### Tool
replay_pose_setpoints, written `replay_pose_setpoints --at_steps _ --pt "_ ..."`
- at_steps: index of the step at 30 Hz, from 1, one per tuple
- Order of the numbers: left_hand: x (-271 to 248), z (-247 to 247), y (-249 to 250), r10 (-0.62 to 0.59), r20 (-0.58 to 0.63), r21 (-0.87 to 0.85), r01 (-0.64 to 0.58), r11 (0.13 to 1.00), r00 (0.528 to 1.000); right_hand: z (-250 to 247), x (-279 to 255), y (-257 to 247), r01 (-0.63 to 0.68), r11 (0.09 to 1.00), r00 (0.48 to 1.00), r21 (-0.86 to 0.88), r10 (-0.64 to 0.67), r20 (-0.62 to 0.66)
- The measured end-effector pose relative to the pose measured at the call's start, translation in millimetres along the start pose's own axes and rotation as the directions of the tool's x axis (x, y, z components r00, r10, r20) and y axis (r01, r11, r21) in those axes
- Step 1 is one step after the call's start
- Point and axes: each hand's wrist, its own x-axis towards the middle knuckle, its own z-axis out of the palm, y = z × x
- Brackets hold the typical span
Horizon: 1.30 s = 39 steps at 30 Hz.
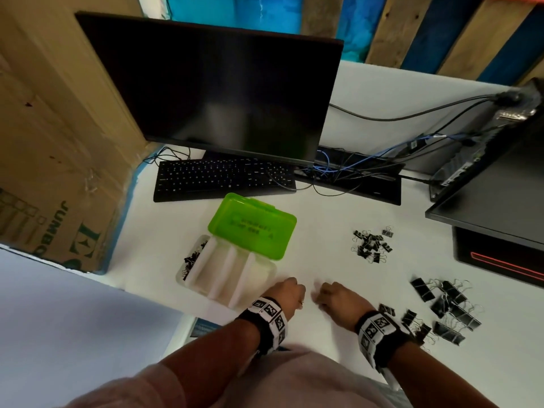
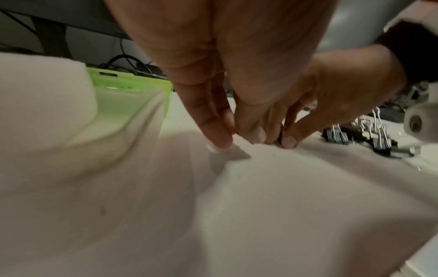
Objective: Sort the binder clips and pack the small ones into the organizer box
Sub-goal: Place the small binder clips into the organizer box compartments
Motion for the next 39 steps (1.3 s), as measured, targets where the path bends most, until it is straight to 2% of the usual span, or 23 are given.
replay_pose_setpoints --at_steps 4,7,9,11,13,15,18,21,24,26,30,33,35,37,39 --pt "-8 -30 -7 0.026 -0.193 -0.19 -0.063 0.98 0.981 -15 18 1 -0.085 0.995 0.996 0.046 0.086 -0.026" --pt "-24 -67 -25 -0.011 -0.375 -0.315 -0.116 0.942 0.927 -45 36 -2 -0.127 0.98 0.988 0.154 0.139 -0.067" --pt "-36 -93 -52 -0.099 -0.502 -0.348 -0.096 0.932 0.859 -71 54 -11 -0.124 0.963 0.979 0.24 0.158 -0.127" --pt "-49 -110 -87 -0.226 -0.613 -0.372 -0.024 0.928 0.757 -97 77 -29 -0.075 0.949 0.974 0.305 0.135 -0.18" --pt "-64 -118 -121 -0.367 -0.634 -0.422 0.093 0.902 0.68 -118 104 -53 0.003 0.949 0.973 0.315 0.069 -0.218" --pt "-78 -117 -146 -0.464 -0.594 -0.47 0.185 0.863 0.657 -131 132 -80 0.083 0.942 0.969 0.324 -0.001 -0.246" --pt "-93 -105 -170 -0.563 -0.486 -0.493 0.322 0.808 0.668 -139 170 -119 0.161 0.928 0.959 0.335 -0.067 -0.274" --pt "-99 -94 -179 -0.591 -0.414 -0.51 0.361 0.781 0.692 -141 200 -154 0.194 0.916 0.962 0.35 -0.107 -0.252" --pt "-103 -86 -178 -0.508 -0.426 -0.392 0.353 0.85 0.749 -137 224 -172 0.204 0.92 0.968 0.335 -0.138 -0.211" --pt "-108 -77 -182 -0.427 -0.469 -0.322 0.301 0.898 0.773 -133 234 -175 0.181 0.93 0.975 0.319 -0.129 -0.179" --pt "-115 -68 -193 -0.331 -0.476 -0.23 0.248 0.941 0.815 -122 244 -177 0.14 0.932 0.984 0.333 -0.093 -0.152" --pt "-116 -72 -192 -0.219 -0.429 -0.131 0.179 0.975 0.876 -114 247 -179 0.137 0.923 0.987 0.361 -0.096 -0.129" --pt "-115 -74 -193 -0.194 -0.383 -0.064 0.183 0.981 0.903 -111 247 -179 0.15 0.928 0.985 0.342 -0.111 -0.13" --pt "-115 -74 -194 -0.224 -0.397 -0.077 0.212 0.974 0.89 -110 246 -179 0.165 0.948 0.983 0.271 -0.137 -0.121" --pt "-116 -76 -192 -0.251 -0.444 -0.108 0.227 0.968 0.86 -110 243 -179 0.191 0.974 0.979 0.125 -0.18 -0.096"
